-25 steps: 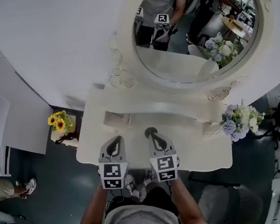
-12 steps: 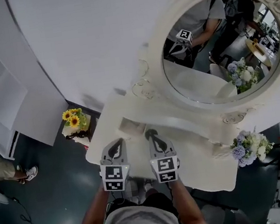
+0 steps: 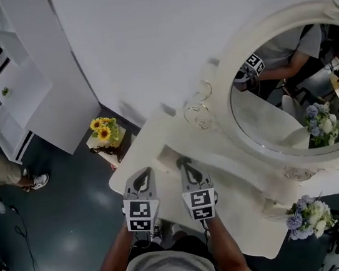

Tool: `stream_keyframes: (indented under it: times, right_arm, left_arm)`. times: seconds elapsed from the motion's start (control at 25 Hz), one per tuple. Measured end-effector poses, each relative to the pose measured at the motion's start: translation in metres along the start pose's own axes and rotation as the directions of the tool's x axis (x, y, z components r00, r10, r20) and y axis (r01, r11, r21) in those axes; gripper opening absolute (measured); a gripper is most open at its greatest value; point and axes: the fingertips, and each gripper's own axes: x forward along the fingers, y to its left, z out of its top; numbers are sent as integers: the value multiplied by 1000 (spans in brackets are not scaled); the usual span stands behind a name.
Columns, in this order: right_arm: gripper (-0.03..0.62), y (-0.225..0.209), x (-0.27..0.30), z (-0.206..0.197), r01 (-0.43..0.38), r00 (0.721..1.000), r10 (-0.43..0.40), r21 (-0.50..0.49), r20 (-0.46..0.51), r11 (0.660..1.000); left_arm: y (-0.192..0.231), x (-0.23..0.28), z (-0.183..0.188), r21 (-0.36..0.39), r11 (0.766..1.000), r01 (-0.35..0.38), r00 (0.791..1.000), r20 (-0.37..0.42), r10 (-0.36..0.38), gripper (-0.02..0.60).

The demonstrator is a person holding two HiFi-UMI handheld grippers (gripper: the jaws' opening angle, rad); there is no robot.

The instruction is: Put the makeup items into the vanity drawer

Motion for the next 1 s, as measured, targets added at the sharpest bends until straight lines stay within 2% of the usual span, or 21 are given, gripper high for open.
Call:
stream_keyframes:
  times: [0.44,0.76,1.0]
  right_arm:
    - [15,9,57,-25,-166,984,164,-20,-75,986]
    - [15,17,81,-49,-230,966,227,-17,-121,973]
    - [15,18,89,-60,-249,959,245,-11,-141,968]
  left_arm:
    - [22,24,-33,-70,989,-130,989,-84,124,0]
    - [27,29,-59,-113,977,-182,977,-133,166,0]
    - [29,29,-69,-121,971,-206,970,-153,187,0]
